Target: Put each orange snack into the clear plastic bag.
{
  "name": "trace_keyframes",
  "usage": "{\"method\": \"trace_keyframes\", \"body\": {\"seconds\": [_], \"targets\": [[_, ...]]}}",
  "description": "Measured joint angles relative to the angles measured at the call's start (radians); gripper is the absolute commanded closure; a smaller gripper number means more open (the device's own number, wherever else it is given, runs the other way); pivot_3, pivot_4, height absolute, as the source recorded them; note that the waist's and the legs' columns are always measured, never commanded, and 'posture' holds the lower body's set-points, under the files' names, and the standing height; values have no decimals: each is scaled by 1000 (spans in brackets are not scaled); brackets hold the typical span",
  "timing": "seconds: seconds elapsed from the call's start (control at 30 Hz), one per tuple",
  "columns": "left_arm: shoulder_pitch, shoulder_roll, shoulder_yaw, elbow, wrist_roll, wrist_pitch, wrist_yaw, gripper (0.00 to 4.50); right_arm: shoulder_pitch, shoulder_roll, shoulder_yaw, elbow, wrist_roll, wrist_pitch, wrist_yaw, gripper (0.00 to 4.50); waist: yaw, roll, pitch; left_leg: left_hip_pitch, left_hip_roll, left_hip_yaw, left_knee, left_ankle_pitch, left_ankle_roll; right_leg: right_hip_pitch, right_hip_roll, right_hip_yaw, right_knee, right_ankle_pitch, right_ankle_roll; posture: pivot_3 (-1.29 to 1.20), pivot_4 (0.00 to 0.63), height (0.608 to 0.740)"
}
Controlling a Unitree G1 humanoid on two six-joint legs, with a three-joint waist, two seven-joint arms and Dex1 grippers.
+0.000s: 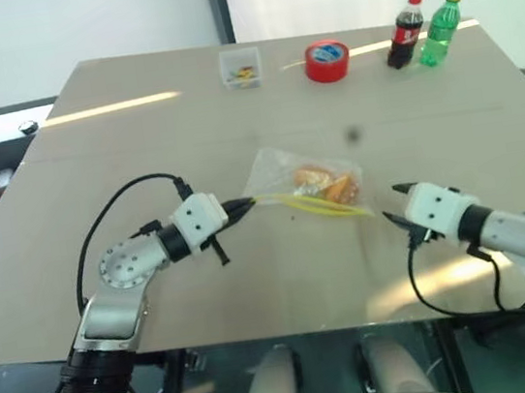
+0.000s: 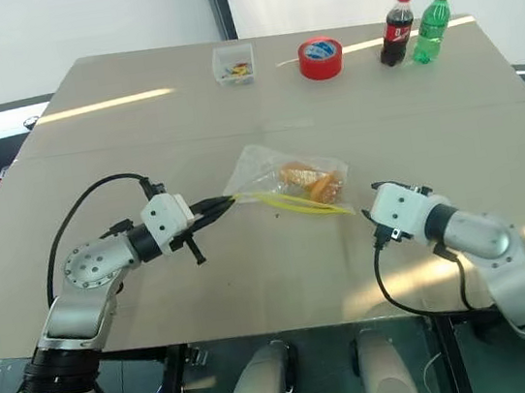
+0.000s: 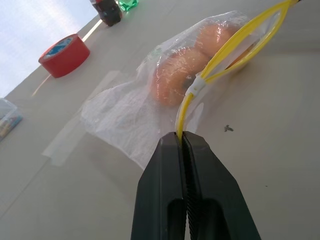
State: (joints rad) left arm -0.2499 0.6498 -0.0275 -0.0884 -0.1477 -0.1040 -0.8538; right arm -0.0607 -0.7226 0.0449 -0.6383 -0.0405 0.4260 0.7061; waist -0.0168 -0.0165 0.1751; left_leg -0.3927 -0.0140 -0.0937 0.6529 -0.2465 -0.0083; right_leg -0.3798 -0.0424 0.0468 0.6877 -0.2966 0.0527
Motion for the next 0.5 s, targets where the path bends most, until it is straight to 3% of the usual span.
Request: {"method": "trace_keyframes", "body": {"seconds": [0.13,0.27,0.33,0.5], "targets": [[-43,-11,0,-11,6,-10,12,4500,-200,36,51,-92,56,69,26,2430,-14,0,0,0,0,-1,0,0,0,1,0,-1,0,0,0,0,150,740],[-82,-34,-33,-22,8,20,11,4500,-413,165,233,-30,43,85,26,2430,-20,0,0,-1,-1,-3,0,0,0,1,0,-3,-1,0,0,0,150,740],[-93,-40,-44,-21,10,34,12,4500,-432,186,302,28,35,82,33,2430,-14,0,0,-4,-2,-6,0,0,0,1,-1,-6,-4,0,0,0,150,740],[-122,-51,-58,-20,20,51,15,4500,-529,254,331,142,32,81,29,2430,-18,0,0,-5,-3,-6,0,0,0,0,-2,-6,-6,0,0,0,150,740]]}}
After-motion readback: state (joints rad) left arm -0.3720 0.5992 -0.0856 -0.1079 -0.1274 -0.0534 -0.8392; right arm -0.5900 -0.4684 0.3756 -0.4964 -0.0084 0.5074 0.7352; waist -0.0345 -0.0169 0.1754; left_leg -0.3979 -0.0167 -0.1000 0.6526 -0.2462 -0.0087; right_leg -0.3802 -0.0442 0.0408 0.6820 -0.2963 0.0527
